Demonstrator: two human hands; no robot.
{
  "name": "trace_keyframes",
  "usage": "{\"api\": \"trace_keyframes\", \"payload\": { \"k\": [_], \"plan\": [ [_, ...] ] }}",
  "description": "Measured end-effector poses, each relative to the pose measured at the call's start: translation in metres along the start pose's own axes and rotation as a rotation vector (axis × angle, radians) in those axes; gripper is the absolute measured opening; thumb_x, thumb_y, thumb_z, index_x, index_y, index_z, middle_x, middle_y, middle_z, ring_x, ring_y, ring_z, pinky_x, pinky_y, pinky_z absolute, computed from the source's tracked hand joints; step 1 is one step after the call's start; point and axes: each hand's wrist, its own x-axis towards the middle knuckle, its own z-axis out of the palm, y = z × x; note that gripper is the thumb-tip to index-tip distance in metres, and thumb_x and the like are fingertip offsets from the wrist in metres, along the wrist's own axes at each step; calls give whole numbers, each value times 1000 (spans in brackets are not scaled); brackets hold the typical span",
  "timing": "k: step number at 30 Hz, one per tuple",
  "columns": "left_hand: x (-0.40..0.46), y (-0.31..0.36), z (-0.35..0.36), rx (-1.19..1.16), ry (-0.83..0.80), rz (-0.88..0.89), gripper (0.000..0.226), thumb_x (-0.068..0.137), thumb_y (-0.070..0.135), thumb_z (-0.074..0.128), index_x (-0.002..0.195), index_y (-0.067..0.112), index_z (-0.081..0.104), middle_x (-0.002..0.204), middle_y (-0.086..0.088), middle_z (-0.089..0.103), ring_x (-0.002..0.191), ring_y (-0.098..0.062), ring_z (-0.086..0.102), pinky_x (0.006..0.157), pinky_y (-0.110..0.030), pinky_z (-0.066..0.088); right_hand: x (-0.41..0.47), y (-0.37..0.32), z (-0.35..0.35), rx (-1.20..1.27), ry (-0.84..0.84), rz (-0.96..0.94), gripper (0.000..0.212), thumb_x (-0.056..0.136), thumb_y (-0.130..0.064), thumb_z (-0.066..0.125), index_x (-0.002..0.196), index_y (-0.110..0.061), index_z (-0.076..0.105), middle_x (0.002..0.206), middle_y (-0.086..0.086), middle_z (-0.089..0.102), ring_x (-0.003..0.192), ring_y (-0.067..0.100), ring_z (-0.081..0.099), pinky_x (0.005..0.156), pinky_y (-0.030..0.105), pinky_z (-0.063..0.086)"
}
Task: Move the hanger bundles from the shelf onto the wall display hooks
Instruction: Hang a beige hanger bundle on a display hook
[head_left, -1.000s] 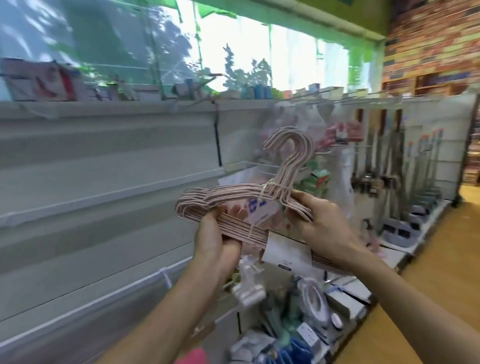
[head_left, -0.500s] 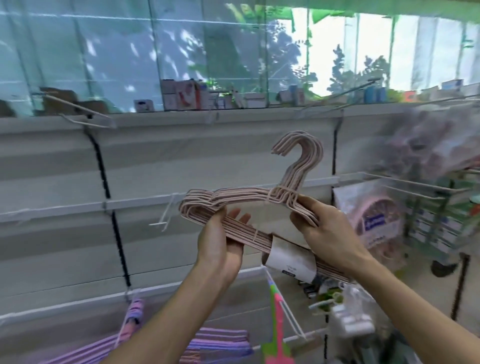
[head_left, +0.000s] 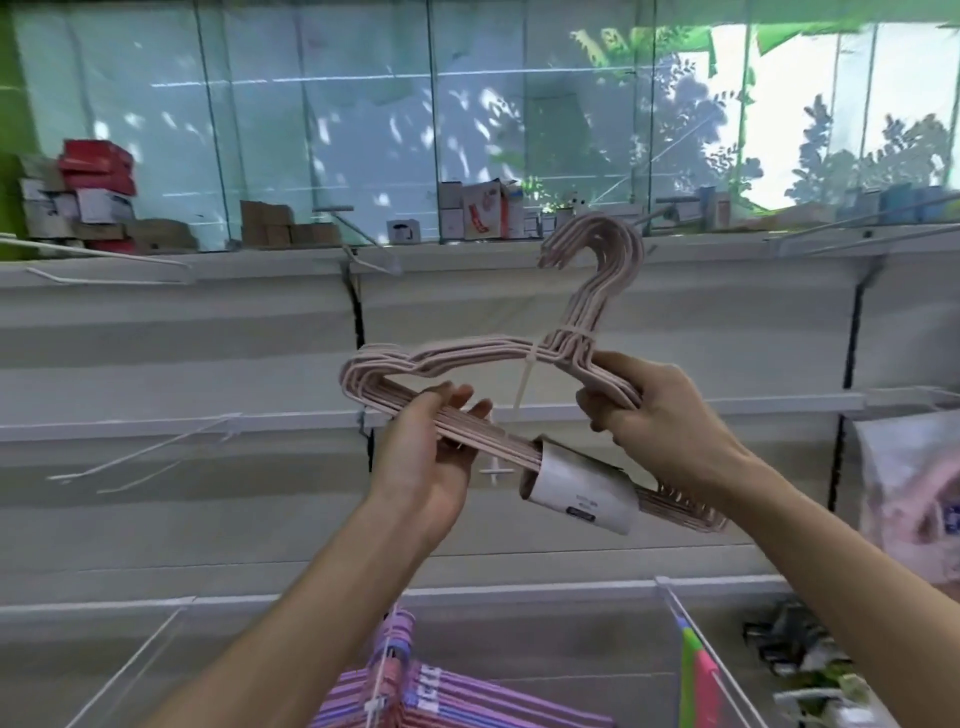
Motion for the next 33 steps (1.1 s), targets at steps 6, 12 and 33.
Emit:
{"api": "trace_keyframes", "payload": {
  "k": [6,12,33],
  "plan": [
    [30,53,-23,-4,20,61,10,99,4,50,90,5,56,112,-18,58,116,-41,61,106,-55,45,49,-30,39,17,-36,-31,30,91,-13,64,96,-43,67,71,-8,67,76,25,69,56,28,47],
    [70,89,-45,28,6,55,6,97,4,54,92,2,57,104,-16,57,111,-41,62,98,-59,49,88,-51,67,-13,-59,-7,30,91,-14,64,103,-41,68,76,-5,70,74,22,72,53,31,53],
    [157,119,-62,25,109,67,16,103,8,45,90,1,53,96,-18,55,102,-39,59,78,-57,50,181,-38,118,-170,-49,-51,37,89,-13,64,117,-34,72,91,-5,73,85,19,64,73,29,51]
  ]
}}
